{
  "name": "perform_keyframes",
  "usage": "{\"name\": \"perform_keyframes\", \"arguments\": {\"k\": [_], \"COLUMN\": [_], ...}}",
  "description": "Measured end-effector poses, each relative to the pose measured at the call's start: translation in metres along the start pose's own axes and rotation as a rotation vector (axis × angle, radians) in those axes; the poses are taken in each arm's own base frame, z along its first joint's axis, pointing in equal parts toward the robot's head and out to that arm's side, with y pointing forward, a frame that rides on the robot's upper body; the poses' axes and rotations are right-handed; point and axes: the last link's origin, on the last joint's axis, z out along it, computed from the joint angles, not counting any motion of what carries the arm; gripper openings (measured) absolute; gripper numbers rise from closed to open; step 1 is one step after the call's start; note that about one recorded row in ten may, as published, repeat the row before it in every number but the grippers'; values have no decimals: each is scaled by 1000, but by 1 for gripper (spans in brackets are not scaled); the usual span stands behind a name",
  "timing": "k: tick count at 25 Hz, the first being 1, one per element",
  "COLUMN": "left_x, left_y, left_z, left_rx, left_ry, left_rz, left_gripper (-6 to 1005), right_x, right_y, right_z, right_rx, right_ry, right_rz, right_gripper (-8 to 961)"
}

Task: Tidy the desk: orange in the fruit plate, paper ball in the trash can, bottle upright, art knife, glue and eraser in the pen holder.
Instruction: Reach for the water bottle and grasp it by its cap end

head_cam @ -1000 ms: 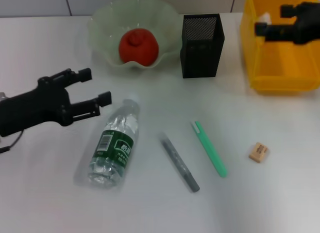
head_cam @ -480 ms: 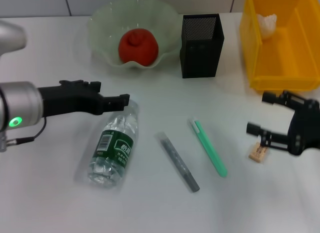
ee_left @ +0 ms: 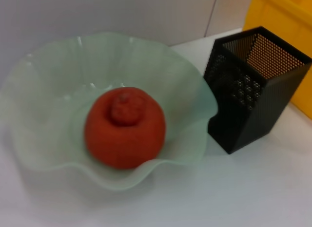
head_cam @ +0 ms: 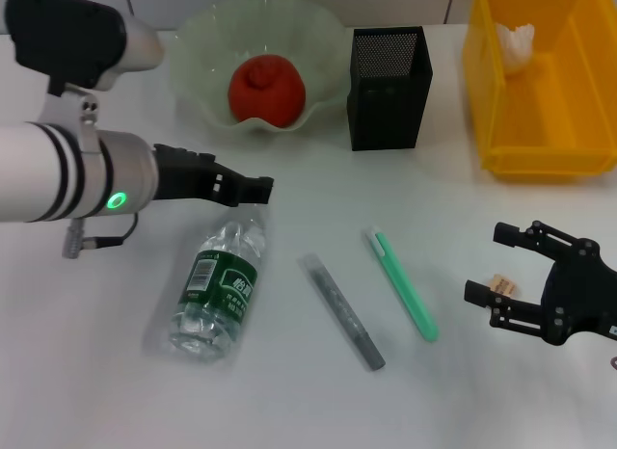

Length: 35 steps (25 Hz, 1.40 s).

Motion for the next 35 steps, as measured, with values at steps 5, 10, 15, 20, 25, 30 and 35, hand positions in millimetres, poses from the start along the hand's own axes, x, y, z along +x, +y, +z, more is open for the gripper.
{"name": "perform_keyframes", "arguments": {"k": [5,10,15,20,25,30,35], "left_x": [4,1,-2,-3,-4,-3,-3], "left_y": [6,2,-3,-4,-5,-4,-3], "left_z": [15,28,36,42,46,46,45], "left_rx": [-19,-16,-2,0,1,-3,0], "left_ry": [-36,-71,-88,-104,-119,-133,-155], "left_rz": [25,21,15,15,15,28,57], "left_gripper": [839,830,820,811,801,792,696], "right_x": [1,0,0,1,1,3,3], "right_y": [0,0,0,0,-1,-1,-2], "right_z": [0,1,1,1,1,0,-1], "right_rx": [1,-1,0,2,10,15,25], "right_ry": [0,0,-1,1,4,2,0], "right_rz": [-11,-12,-11,-11,-8,6,9], "right_gripper": [830,830,829,829,828,828,827]}}
